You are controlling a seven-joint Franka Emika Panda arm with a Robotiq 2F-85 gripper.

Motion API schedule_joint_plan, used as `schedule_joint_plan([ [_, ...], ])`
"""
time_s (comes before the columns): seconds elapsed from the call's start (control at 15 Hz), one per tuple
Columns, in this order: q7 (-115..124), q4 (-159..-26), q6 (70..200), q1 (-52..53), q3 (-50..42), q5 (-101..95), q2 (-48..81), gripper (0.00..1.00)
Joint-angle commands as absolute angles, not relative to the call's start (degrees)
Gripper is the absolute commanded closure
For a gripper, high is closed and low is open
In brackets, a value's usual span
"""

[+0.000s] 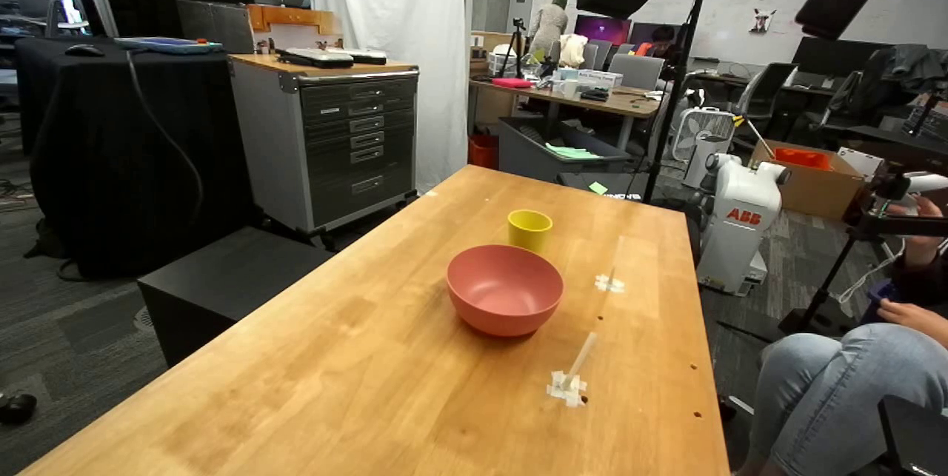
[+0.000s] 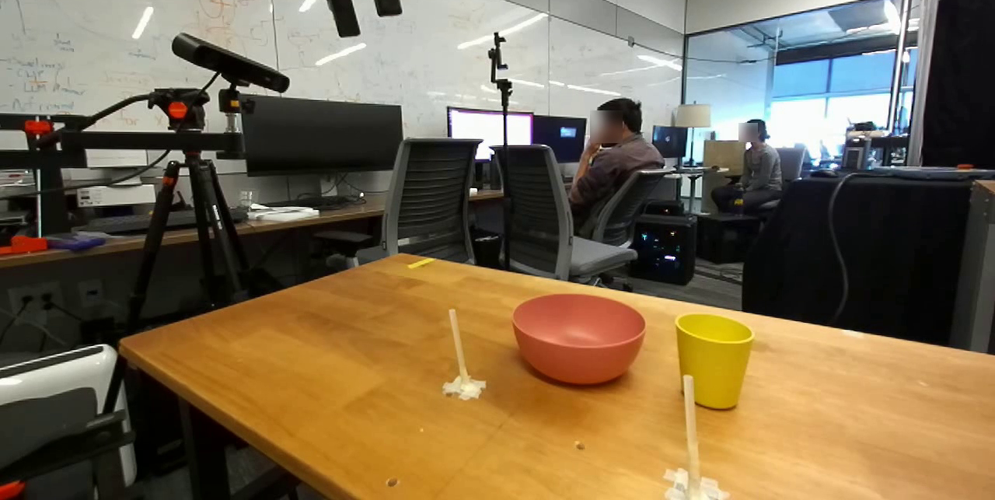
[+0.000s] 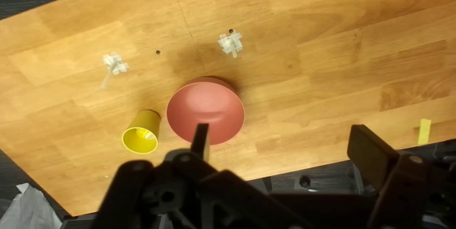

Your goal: Pour the contents in the yellow cup into the pink bowl

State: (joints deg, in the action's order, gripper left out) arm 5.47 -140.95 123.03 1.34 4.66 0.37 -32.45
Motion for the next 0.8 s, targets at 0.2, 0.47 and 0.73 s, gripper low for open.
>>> schedule_joint_plan([
  [0.2,5.58,-140.87,122.93,1.57,4.48,0.22,-32.41,0.00],
  [0.47,6.83,-140.02,124.07,0.66,4.34,0.01,-30.20,0.00],
  [0.73,8.76,-137.42,126.04,-2.08,3.17,-1.26,-25.96,0.00],
])
